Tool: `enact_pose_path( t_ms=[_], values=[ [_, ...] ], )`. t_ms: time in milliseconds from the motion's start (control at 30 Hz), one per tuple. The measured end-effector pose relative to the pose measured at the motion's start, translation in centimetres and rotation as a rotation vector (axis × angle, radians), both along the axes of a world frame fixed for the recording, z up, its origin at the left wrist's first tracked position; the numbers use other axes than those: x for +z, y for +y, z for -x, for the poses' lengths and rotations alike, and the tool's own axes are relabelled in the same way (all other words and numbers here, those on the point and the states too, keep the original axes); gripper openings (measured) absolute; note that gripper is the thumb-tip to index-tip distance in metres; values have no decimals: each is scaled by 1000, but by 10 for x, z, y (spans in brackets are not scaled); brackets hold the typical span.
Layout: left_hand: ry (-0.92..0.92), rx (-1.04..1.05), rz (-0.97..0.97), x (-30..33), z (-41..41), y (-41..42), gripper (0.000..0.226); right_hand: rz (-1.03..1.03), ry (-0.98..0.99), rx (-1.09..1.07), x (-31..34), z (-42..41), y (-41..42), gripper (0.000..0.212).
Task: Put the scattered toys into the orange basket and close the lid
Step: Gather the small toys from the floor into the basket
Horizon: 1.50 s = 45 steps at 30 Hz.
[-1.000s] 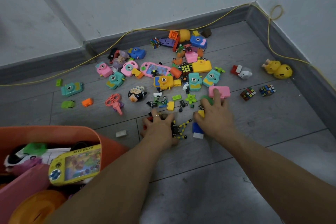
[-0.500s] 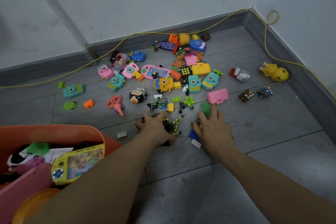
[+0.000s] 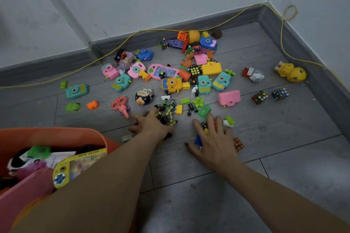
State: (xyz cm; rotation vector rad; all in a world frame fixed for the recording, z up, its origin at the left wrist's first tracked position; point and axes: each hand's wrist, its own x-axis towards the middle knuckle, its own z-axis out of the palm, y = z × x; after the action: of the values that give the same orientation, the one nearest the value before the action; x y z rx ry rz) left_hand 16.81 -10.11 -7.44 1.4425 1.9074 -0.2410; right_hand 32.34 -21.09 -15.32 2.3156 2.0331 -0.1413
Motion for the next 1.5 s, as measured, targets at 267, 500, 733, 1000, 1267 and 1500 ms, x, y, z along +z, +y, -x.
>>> enact_pose_path(
  t_ms=[267,500,733,1000,1267,1500],
  values=[
    [-10,-32,0,0,0,-3,78,-94,-9,127,0,-10,4,48],
    [15,-100,-7,0,0,0,78,-193,6,194,3,-20,11,26],
    [-8,-145,-47,-1,-1,7,81,-284,16,236,-9,-28,16,19],
    [-140,-189,-86,30,-8,35,86,-221,-6,83,-1,-21,24,22],
    [-219,-212,-139,60,-5,41,90,-218,-51,222,-3,-10,5,21],
    [-218,-161,-48,44,1,37,91,-248,60,111,0,-16,14,20]
  ],
)
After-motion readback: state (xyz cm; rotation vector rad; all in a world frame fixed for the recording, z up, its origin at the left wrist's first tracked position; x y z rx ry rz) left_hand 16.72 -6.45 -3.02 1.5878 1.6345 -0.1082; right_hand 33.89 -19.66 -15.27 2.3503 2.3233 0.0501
